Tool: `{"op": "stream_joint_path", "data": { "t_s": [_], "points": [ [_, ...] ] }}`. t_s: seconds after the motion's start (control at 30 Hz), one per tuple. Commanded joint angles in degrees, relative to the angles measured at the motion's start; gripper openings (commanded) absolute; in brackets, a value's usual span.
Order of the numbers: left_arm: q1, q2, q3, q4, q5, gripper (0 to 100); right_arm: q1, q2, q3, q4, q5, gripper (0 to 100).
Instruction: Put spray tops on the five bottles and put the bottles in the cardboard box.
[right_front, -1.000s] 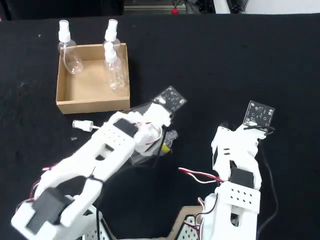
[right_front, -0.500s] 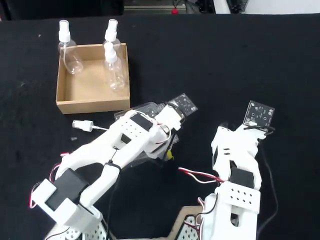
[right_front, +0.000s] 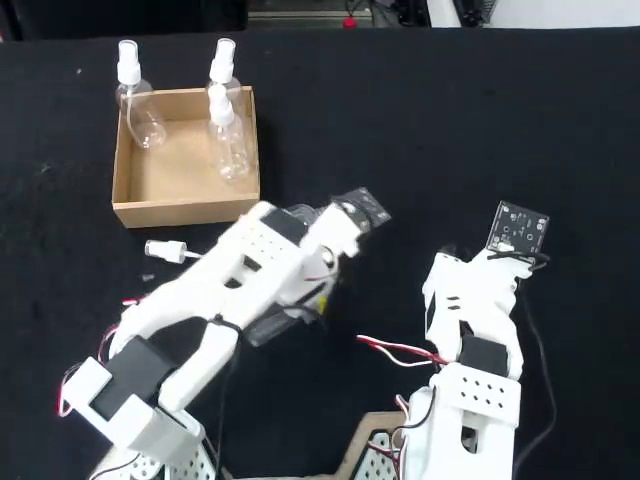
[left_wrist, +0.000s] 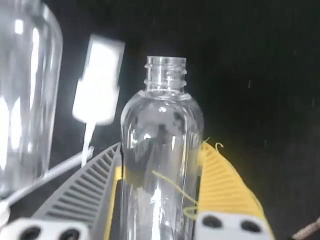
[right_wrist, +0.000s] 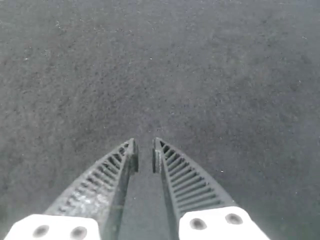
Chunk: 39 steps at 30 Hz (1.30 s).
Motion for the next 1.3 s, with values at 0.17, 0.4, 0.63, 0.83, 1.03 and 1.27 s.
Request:
{"op": "stream_joint_path", "data": {
  "t_s": [0.17,0.4,0.63,0.83,1.03,1.27],
  "points": [
    [-17.45,-6.59,-7.25,19.87,-11.25,13,0.79,-1.89,-2.95,-1.85,-0.44,6.0],
    [-41.80,-29.10,1.80,23.47,-20.84,13,0.79,-1.89,-2.95,-1.85,-0.44,6.0],
    [-67.03,-28.92,13.49,5.89,-24.26,13,-3.78,-1.89,-2.86,-1.58,0.00,6.0],
    [-81.45,-18.73,16.04,-8.97,-24.35,13,-4.13,-1.89,-2.77,-1.49,0.00,6.0],
    [-84.09,-4.13,8.84,-9.49,-24.26,13,-4.13,-1.89,-2.77,-1.49,0.00,6.0],
    [-84.09,5.63,-5.67,3.08,-24.26,28,-4.13,-1.89,-2.33,-1.49,0.00,6.0]
  ]
}}
